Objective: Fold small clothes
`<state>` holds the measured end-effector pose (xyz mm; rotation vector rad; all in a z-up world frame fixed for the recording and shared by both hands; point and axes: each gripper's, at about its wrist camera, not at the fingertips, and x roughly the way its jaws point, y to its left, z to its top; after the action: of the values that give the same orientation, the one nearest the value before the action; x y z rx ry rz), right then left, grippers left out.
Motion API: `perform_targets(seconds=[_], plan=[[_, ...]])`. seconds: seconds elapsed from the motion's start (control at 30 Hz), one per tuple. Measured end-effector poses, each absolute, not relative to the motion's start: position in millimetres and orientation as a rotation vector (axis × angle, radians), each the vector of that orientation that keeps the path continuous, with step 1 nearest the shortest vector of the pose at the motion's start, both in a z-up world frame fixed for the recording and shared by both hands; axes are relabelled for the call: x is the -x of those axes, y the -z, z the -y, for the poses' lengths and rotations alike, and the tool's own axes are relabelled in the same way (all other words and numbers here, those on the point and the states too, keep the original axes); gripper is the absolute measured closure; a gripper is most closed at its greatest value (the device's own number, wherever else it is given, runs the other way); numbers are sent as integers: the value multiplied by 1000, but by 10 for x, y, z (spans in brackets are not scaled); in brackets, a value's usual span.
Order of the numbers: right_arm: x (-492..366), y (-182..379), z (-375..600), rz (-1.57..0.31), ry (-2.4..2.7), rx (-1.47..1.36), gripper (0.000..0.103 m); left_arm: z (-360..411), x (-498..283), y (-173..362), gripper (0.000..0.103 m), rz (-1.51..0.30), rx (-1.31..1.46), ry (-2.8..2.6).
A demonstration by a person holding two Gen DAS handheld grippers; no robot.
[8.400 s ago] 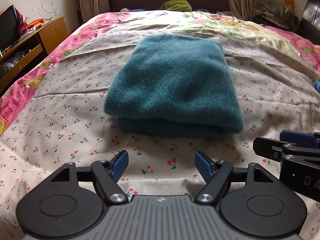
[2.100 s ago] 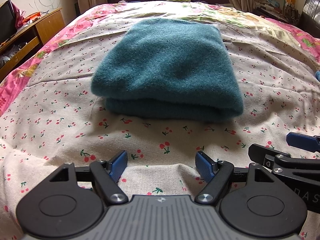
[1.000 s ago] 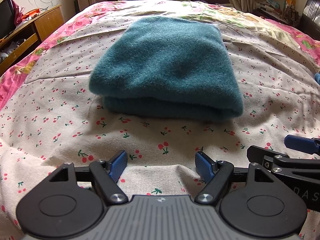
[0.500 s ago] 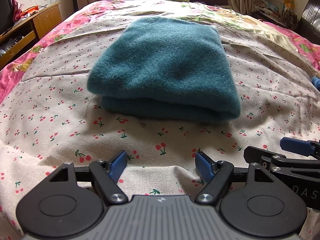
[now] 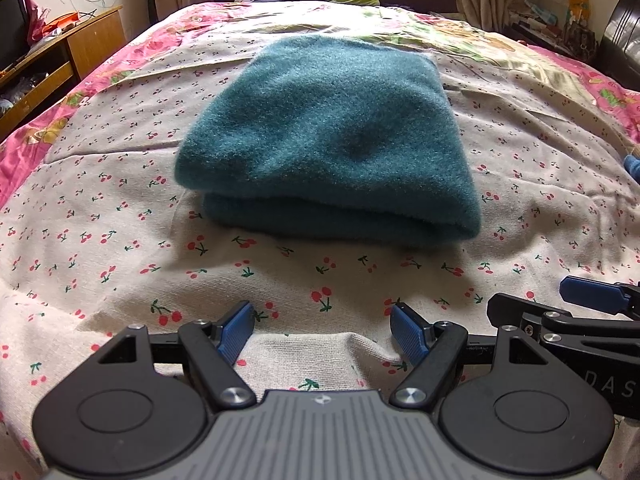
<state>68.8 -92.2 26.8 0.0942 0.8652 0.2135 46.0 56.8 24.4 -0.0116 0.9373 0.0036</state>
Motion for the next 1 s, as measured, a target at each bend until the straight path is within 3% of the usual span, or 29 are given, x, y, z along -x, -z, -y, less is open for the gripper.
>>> perform_targets(seconds=[1.0], plan=[[-683, -279, 915, -857, -213, -100, 26, -571, -459, -244, 18, -932, 18, -8]])
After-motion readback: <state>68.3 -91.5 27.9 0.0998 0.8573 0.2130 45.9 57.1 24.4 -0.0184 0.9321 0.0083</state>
